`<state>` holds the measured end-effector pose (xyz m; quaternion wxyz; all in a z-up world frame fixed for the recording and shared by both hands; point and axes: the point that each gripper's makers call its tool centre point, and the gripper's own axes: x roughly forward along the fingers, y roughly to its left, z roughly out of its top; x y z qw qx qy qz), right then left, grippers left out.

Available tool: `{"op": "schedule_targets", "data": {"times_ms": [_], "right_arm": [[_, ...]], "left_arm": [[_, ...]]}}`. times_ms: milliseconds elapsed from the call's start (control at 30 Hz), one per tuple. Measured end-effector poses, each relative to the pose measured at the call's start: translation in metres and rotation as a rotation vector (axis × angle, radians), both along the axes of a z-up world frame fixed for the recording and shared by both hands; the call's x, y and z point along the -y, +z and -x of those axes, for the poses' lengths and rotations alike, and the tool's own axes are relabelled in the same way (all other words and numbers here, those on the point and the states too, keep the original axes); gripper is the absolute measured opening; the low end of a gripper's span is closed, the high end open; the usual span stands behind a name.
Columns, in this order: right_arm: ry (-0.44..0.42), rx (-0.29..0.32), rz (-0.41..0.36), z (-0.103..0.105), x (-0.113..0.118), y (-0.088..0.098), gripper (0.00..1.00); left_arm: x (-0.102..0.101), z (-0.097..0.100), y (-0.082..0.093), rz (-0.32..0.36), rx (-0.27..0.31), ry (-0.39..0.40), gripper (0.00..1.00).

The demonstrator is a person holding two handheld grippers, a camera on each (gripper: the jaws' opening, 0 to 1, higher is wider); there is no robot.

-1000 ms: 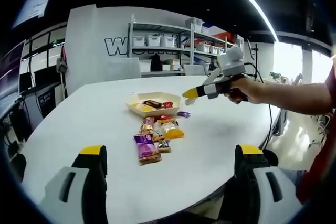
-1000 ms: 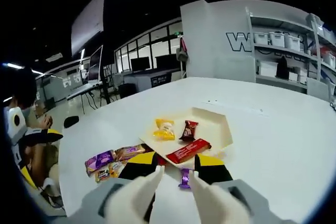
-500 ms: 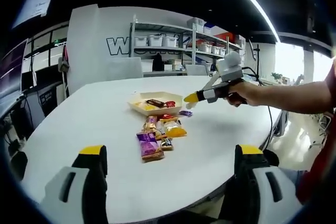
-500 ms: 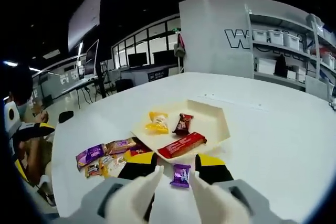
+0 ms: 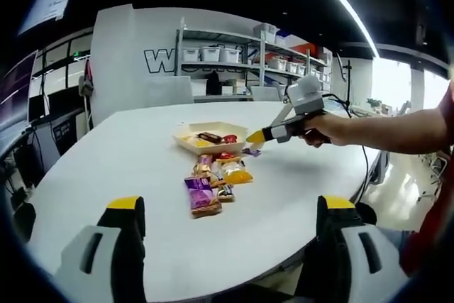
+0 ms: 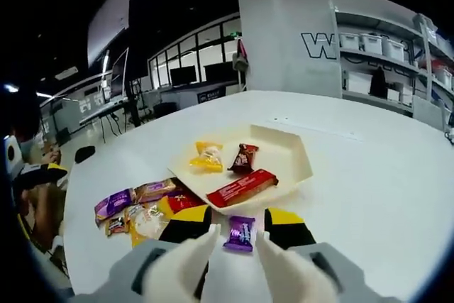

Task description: Place the target food into the container with the food tongs after gripping and lifting it, then release it inside without dropping or visibly crushing the food.

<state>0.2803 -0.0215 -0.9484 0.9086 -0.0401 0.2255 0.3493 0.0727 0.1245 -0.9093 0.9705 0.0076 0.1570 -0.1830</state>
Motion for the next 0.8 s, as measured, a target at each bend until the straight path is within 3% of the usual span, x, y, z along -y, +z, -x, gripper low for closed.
{"op": "schedule_targets", "data": {"times_ms": [367, 633, 800], "right_arm": [[-0.005, -0.004, 0.008, -0.0032, 0.0009, -0.0031, 0.22], [0.029, 0.057, 0.089, -0.0004, -0.0009, -0.0047, 0.2], [0.035, 0.068, 0.102, 0.0008, -0.0004, -0.0048, 0.19]], "left_arm": [[0.0028, -0.0019, -0.0025, -0.001, -0.007, -0.003, 0.98], [0.0049, -0.0016, -0.0045, -0.009, -0.012, -0.01, 0.98], [0.0016, 0.0011, -0.0047, 0.004, -0.019, 0.002, 0.98]]}}
